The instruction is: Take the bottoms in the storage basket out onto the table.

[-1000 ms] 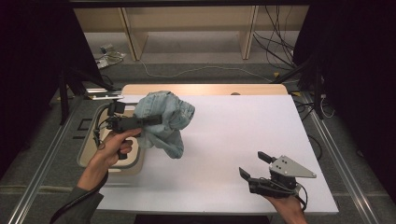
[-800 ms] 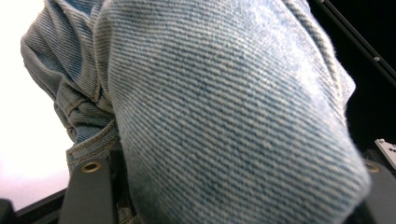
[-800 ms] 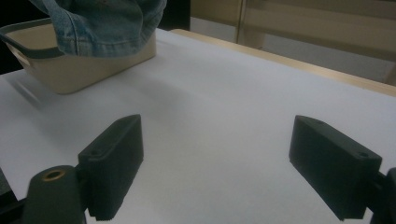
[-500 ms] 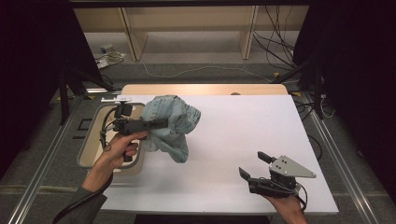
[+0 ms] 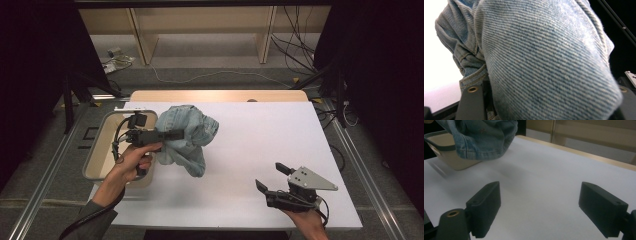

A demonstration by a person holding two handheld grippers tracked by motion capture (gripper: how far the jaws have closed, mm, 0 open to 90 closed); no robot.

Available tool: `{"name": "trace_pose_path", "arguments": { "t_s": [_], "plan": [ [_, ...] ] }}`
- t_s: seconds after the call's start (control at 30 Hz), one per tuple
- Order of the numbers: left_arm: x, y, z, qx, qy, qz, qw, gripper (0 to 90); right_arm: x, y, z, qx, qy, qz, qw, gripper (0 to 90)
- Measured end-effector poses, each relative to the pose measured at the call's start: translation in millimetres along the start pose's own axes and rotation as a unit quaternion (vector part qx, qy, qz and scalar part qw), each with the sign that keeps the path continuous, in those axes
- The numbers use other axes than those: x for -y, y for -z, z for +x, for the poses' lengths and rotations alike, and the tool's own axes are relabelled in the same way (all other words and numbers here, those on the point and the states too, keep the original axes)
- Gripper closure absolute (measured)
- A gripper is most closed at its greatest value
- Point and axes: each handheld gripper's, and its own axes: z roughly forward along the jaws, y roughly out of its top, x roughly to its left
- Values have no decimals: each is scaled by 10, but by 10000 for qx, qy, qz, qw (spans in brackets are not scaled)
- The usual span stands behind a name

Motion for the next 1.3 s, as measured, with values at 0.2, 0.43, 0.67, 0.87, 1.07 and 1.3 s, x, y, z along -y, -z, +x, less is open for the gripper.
{"name": "trace_pose_path", "arguments": {
  "t_s": [0.2, 0.43, 0.67, 0.87, 1.07, 1.3],
  "plan": [
    [34, -65, -3, -104, 113, -92, 9998, 330, 0, 1, -4, 6, 6, 12, 10000, 189],
    [69, -156, -11, -172, 181, -48, 9997, 329, 2, -7, -2, 6, -8, 24, 10000, 189],
    [93, -241, -21, -205, 223, 28, 9995, 326, 2, -7, -2, 6, -4, 26, 10000, 189],
    [109, -296, -17, -261, 272, 45, 9993, 327, 2, -3, -3, 9, -13, 21, 10000, 189],
    [110, -349, -9, -252, 363, 55, 9990, 328, 3, -8, -2, 11, -22, 15, 10000, 189],
    [114, -445, -34, -260, 359, 142, 9989, 328, 2, -7, -8, 13, -32, -3, 10000, 189]
  ]
}}
